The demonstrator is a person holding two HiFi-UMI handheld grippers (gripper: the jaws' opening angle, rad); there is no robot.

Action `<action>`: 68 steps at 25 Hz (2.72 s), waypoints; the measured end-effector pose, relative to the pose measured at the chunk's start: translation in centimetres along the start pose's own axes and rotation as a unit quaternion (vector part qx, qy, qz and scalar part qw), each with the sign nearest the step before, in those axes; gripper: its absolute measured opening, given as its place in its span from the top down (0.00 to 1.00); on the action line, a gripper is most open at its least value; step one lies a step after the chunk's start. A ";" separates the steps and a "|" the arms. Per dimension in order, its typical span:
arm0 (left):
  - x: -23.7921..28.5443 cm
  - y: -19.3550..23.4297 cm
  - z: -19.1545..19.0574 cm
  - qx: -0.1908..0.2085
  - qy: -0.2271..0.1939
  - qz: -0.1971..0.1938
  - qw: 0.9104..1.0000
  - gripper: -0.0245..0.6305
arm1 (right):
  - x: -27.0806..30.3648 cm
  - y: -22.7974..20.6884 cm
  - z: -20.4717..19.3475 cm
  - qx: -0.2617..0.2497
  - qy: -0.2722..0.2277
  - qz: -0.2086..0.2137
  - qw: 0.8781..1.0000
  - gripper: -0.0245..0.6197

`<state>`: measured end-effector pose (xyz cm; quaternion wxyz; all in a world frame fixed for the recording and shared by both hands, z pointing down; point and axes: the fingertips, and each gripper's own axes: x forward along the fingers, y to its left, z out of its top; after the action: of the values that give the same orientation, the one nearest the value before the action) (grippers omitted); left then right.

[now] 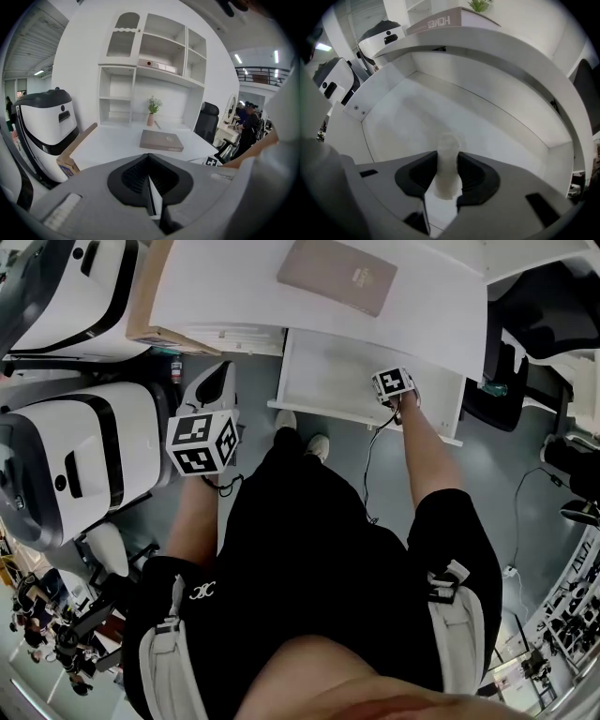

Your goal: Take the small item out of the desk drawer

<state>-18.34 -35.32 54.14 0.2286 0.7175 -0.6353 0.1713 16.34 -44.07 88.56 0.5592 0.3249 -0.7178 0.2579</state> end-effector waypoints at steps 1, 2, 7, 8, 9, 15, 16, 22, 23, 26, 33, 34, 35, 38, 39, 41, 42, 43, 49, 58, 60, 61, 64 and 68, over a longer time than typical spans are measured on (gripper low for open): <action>0.1 -0.1 0.0 0.000 0.000 -0.003 1.000 0.94 | -0.2 0.0 -0.1 0.002 -0.001 0.001 1.000 0.76; 0.3 -0.3 -0.1 0.000 0.000 -0.006 1.000 0.94 | -0.4 0.1 -0.2 0.004 -0.002 0.004 1.000 0.76; 1.0 -1.8 0.7 0.002 -0.012 -0.032 0.999 0.94 | -3.5 0.3 1.5 -0.002 -0.046 -0.004 0.999 0.76; 1.0 -2.2 1.0 0.004 -0.015 -0.039 0.999 0.94 | -4.4 0.5 1.8 -0.006 -0.055 -0.006 0.998 0.76; 1.1 -2.6 1.2 0.005 -0.018 -0.046 0.999 0.94 | -5.3 0.7 2.3 -0.008 -0.066 -0.005 0.998 0.76; 1.7 -5.1 2.6 0.006 -0.033 -0.085 0.996 0.94 | -11.0 2.1 4.9 0.020 -0.145 -0.001 0.989 0.76; 1.7 -5.6 2.8 0.007 -0.036 -0.091 0.995 0.94 | -12.0 2.4 5.2 0.022 -0.160 -0.001 0.987 0.76; 1.9 -8.5 4.5 0.026 -0.053 -0.124 0.991 0.94 | -19.3 3.6 7.4 0.044 -0.265 -0.019 0.963 0.76; 1.9 -8.9 4.9 0.030 -0.056 -0.128 0.990 0.94 | -20.7 3.7 8.0 0.047 -0.286 -0.024 0.957 0.76; 1.9 -10.2 6.0 0.043 -0.066 -0.139 0.987 0.94 | -25.2 3.6 9.7 0.056 -0.347 -0.041 0.935 0.76; 1.6 -13.2 8.5 0.065 -0.090 -0.161 0.981 0.94 | -36.8 2.7 11.6 0.054 -0.479 -0.100 0.870 0.77; 1.6 -13.6 8.9 0.068 -0.093 -0.163 0.980 0.94 | -38.4 2.6 11.5 0.058 -0.494 -0.113 0.860 0.77; 1.6 -14.0 9.2 0.070 -0.095 -0.166 0.979 0.94 | -39.9 2.5 11.4 0.062 -0.509 -0.124 0.850 0.77; 1.7 -15.3 10.3 0.080 -0.103 -0.175 0.976 0.94 | -43.9 2.1 10.5 0.090 -0.549 -0.149 0.818 0.77; 1.7 -15.8 10.7 0.083 -0.107 -0.178 0.975 0.94 | -45.0 1.9 10.1 0.100 -0.560 -0.153 0.808 0.77; 1.4 -16.6 11.4 0.087 -0.115 -0.183 0.973 0.94 | -46.8 1.6 9.3 0.108 -0.576 -0.164 0.793 0.77; 1.2 -17.0 11.8 0.088 -0.120 -0.185 0.971 0.94 | -47.5 1.5 8.8 0.106 -0.581 -0.174 0.788 0.77; 1.0 -17.3 12.2 0.089 -0.126 -0.187 0.970 0.94 | -48.2 1.4 8.4 0.103 -0.585 -0.186 0.782 0.77; 0.1 -19.1 13.7 0.097 -0.146 -0.199 0.964 0.94 | -49.7 0.7 6.9 0.123 -0.600 -0.202 0.764 0.77; -0.8 -19.4 14.2 0.097 -0.153 -0.200 0.963 0.94 | -49.5 0.7 6.9 0.129 -0.601 -0.202 0.762 0.78; -0.9 -19.2 14.2 0.097 -0.154 -0.199 0.963 0.94 | -49.4 0.9 7.1 0.129 -0.602 -0.199 0.763 0.78; -0.9 -19.1 14.2 0.097 -0.154 -0.198 0.963 0.94 | -49.3 1.0 7.2 0.129 -0.602 -0.197 0.763 0.78; -1.2 -18.8 14.3 0.098 -0.156 -0.197 0.963 0.94 | -49.0 1.2 7.5 0.129 -0.600 -0.192 0.766 0.78; -1.3 -18.5 14.3 0.097 -0.157 -0.193 0.964 0.94 | -48.7 1.1 7.7 0.130 -0.597 -0.190 0.768 0.77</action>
<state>-0.85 -40.41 39.43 0.0841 0.8631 -0.4931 0.0699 18.57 -40.31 39.47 0.0077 0.6128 -0.7902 -0.0084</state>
